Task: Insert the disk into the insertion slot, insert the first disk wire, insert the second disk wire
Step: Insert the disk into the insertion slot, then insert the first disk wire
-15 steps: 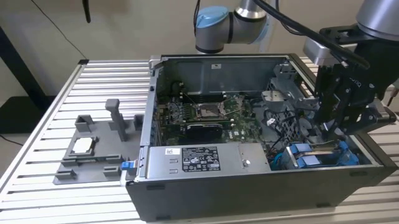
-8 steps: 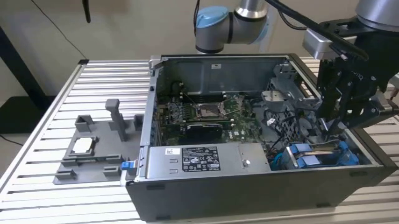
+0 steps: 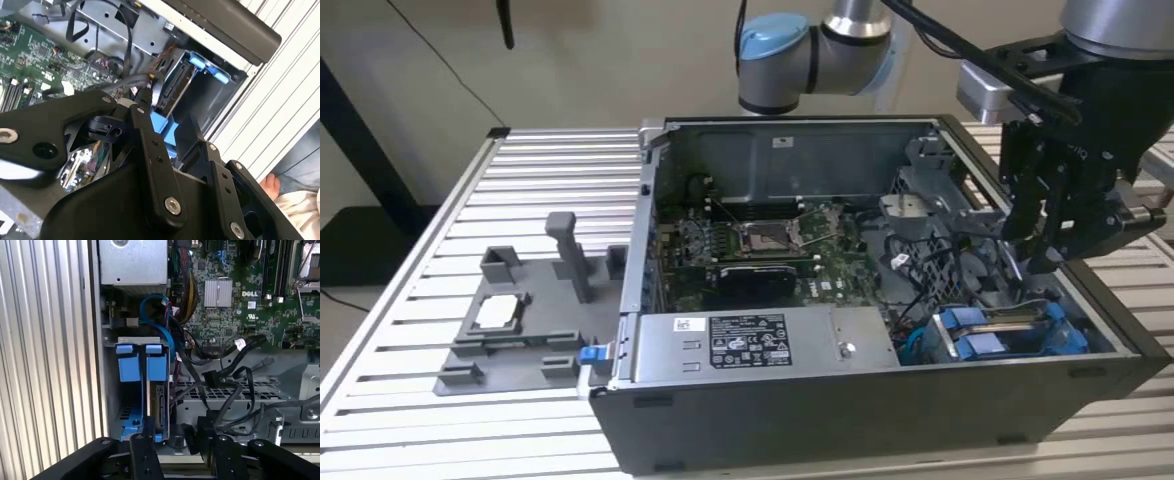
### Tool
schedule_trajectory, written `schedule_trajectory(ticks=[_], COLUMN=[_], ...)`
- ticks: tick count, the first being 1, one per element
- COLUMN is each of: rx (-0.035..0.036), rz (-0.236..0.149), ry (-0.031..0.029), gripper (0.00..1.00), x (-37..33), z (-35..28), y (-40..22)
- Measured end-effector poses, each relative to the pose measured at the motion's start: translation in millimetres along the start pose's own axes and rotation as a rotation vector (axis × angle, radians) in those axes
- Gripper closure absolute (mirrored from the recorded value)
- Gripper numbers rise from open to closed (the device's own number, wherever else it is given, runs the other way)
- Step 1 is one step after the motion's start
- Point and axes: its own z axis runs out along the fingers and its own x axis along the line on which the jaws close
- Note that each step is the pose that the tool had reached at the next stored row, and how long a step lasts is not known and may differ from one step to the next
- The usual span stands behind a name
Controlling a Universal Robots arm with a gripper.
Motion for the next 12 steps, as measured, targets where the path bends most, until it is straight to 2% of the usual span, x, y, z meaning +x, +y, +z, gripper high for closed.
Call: schedule_trajectory(ticks=[3, 4, 5, 7, 10, 12], rx=[0.0344, 0.0445, 0.0516, 0.0541, 0.0546, 0.0547], rz=[-0.019, -0.024, -0.027, -0.028, -0.029, -0.030], ry=[-0.0024, -0.0032, -0.0035, -0.0019, 0.0040, 0.0039], gripper=[0.53, 0.53, 0.53, 0.53, 0.53, 0.53], x=[-2.8, -3.6, -4.4, -6.3, -8.9, -9.2], z=[1.4, 2.0, 2.5, 3.3, 4.8, 5.1], y=[0.3, 0.4, 0.6, 1.4, 2.3, 2.4])
